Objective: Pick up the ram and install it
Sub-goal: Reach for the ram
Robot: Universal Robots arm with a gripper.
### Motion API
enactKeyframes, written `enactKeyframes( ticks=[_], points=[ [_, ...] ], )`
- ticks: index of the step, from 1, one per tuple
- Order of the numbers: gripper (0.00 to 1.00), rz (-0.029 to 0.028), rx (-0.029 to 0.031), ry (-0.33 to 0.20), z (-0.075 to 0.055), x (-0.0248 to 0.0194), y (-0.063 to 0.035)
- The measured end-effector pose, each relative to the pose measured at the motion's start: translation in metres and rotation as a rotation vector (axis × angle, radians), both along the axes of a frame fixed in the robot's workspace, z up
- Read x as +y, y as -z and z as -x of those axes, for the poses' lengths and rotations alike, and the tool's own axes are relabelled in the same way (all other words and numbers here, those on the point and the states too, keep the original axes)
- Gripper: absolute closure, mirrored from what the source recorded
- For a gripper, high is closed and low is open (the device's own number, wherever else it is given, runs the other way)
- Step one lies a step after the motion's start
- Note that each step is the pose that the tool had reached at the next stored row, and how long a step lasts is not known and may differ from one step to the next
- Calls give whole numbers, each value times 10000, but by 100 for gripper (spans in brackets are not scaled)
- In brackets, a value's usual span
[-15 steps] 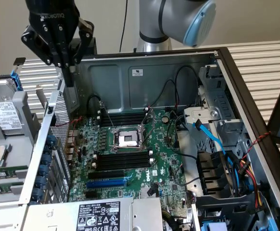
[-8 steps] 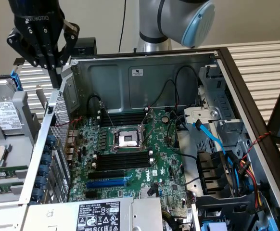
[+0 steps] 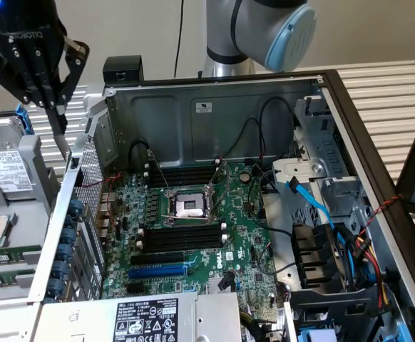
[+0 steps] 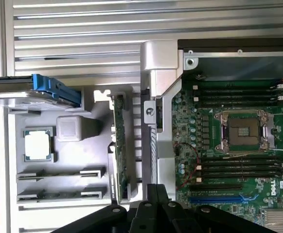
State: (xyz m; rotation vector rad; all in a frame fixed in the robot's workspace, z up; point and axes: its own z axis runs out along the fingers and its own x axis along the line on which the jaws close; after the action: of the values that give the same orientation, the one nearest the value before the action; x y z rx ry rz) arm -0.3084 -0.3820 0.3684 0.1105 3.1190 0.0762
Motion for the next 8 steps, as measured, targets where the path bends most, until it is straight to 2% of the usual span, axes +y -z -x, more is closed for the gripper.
enactKeyframes(
  ticks=[3,8],
  points=[
    [90,0,0,1,134,21,29],
    [90,0,0,1,360,28,65]
  ],
)
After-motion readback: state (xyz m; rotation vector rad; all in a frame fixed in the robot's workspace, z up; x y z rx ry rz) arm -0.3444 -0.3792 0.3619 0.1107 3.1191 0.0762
